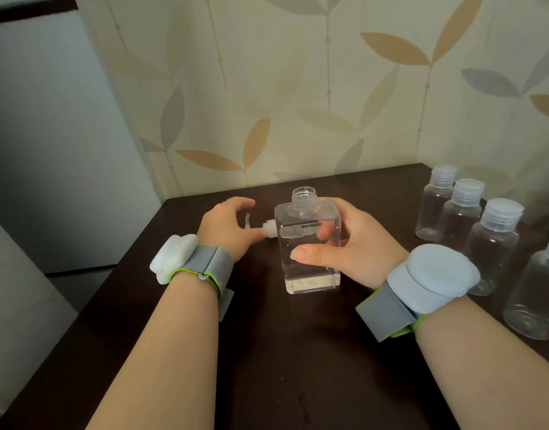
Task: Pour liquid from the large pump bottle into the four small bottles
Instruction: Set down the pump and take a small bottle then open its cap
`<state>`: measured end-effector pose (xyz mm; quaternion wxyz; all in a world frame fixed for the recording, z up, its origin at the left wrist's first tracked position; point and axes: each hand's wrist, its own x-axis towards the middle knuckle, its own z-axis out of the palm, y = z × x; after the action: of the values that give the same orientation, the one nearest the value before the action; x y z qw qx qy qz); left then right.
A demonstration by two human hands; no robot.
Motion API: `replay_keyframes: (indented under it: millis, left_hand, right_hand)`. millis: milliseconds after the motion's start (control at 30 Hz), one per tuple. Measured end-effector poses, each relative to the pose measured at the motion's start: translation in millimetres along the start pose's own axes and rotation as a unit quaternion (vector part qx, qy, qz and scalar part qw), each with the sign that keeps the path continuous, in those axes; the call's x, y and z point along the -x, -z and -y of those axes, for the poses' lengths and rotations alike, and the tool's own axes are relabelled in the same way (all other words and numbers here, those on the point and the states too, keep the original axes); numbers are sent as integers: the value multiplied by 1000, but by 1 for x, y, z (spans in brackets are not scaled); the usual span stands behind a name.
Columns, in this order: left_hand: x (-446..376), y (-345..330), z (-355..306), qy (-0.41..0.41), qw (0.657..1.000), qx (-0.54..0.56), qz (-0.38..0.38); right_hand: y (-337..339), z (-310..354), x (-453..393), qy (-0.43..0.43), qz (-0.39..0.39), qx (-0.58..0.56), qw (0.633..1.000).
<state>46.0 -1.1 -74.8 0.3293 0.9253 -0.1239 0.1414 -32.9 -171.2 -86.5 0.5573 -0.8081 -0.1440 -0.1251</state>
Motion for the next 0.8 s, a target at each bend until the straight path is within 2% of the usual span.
replay_keyframes:
  millis: [100, 167, 200, 233, 300, 400, 533, 800]
  left_hand:
    - [5, 7, -14, -29, 995, 23, -97]
    - [13, 13, -28, -67, 979, 127, -142]
    - [18, 16, -36, -97, 967, 192, -138]
    - [24, 19, -42, -125, 953, 250, -116]
    - [33, 22, -51, -175, 930, 324, -22]
    - [35, 17, -50, -200, 938, 269, 93]
    - [31, 8, -45, -195, 952, 209, 105]
    - [29, 1, -39, -165, 926, 316, 124]
  right_hand:
    - [1, 0, 0, -12, -16, 5, 1000]
    - [2, -1, 0, -24, -35, 1, 999]
    - [2, -2, 0, -25, -41, 1, 999]
    - [1, -2, 0, -25, -44, -1, 999]
    - [1, -2, 0, -21, -52, 4, 998]
    - [0, 0, 0, -16, -65, 12, 998]
    - [-1, 3, 2, -10, -76, 29, 997]
    - [-6, 13, 5, -6, -104, 118, 988]
